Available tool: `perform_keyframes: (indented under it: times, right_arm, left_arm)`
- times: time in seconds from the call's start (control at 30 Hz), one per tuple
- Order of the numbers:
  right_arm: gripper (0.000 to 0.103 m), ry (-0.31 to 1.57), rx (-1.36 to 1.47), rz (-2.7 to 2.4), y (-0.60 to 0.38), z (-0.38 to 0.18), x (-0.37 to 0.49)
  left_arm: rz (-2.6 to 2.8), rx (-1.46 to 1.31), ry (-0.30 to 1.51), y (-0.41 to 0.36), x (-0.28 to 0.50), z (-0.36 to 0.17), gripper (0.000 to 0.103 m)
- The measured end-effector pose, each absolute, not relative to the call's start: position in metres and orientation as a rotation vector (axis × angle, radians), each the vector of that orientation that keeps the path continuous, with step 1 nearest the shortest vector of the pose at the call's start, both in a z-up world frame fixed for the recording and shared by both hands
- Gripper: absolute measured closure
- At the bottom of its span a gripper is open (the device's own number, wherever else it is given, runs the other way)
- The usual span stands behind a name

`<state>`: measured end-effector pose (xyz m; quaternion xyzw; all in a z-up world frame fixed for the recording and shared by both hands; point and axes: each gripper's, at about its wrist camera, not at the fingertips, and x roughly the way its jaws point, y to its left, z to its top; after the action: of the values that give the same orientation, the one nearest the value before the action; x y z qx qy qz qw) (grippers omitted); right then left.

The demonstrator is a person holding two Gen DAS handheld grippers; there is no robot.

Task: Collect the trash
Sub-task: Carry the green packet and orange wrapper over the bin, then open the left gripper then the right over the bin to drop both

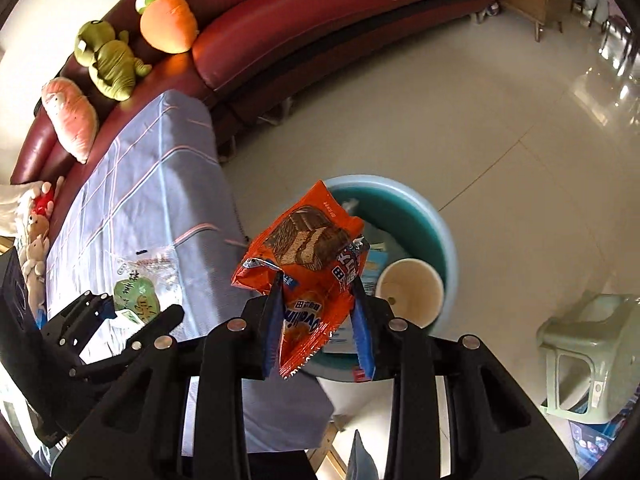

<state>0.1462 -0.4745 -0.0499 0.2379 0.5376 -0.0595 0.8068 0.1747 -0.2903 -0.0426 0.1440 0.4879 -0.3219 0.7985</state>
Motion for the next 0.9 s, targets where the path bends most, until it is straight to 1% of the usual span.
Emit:
perform_keyframes:
  times: [0.1, 0.2, 0.4, 0.43, 0.47, 0.5, 0.57, 0.6, 0.9]
  right_arm:
    - [0.073, 1.150, 0.522, -0.140, -0.485, -0.053, 0.143]
    - [0.073, 1.158, 0.526, -0.153, -0.492, -0.056, 0.140]
    - [0.072, 1.157, 0.536, -0.180, -0.505, -0.056, 0.133]
    - [0.072, 1.157, 0.538, -0.184, -0.507, -0.056, 0.132]
    - [0.072, 1.157, 0.538, -0.188, -0.509, -0.056, 0.131]
    - [0.072, 1.157, 0.537, -0.192, -0.510, -0.056, 0.130]
    - [0.072, 1.158, 0.539, -0.195, -0.512, -0.056, 0.129]
    - [0.072, 1.157, 0.539, -0.197, -0.513, -0.056, 0.129]
    - [0.071, 1.164, 0.531, -0.186, -0.508, -0.057, 0.132]
  left_arm:
    - [-0.723, 0.316, 1.067, -0.306, 0.171, -0.051, 0.051]
    - [-0.748, 0.311, 1.087, -0.317, 0.169, -0.058, 0.048]
    - [-0.785, 0.305, 1.112, -0.334, 0.170, -0.069, 0.047]
    - [-0.790, 0.310, 1.109, -0.337, 0.169, -0.069, 0.044]
    - [-0.790, 0.315, 1.105, -0.340, 0.167, -0.068, 0.036]
    - [-0.783, 0.323, 1.090, -0.341, 0.165, -0.066, 0.026]
    - [-0.772, 0.331, 1.060, -0.343, 0.162, -0.063, 0.014]
    - [-0.772, 0.332, 1.051, -0.344, 0.162, -0.061, 0.012]
    - [-0.737, 0.313, 1.069, -0.328, 0.166, -0.060, 0.012]
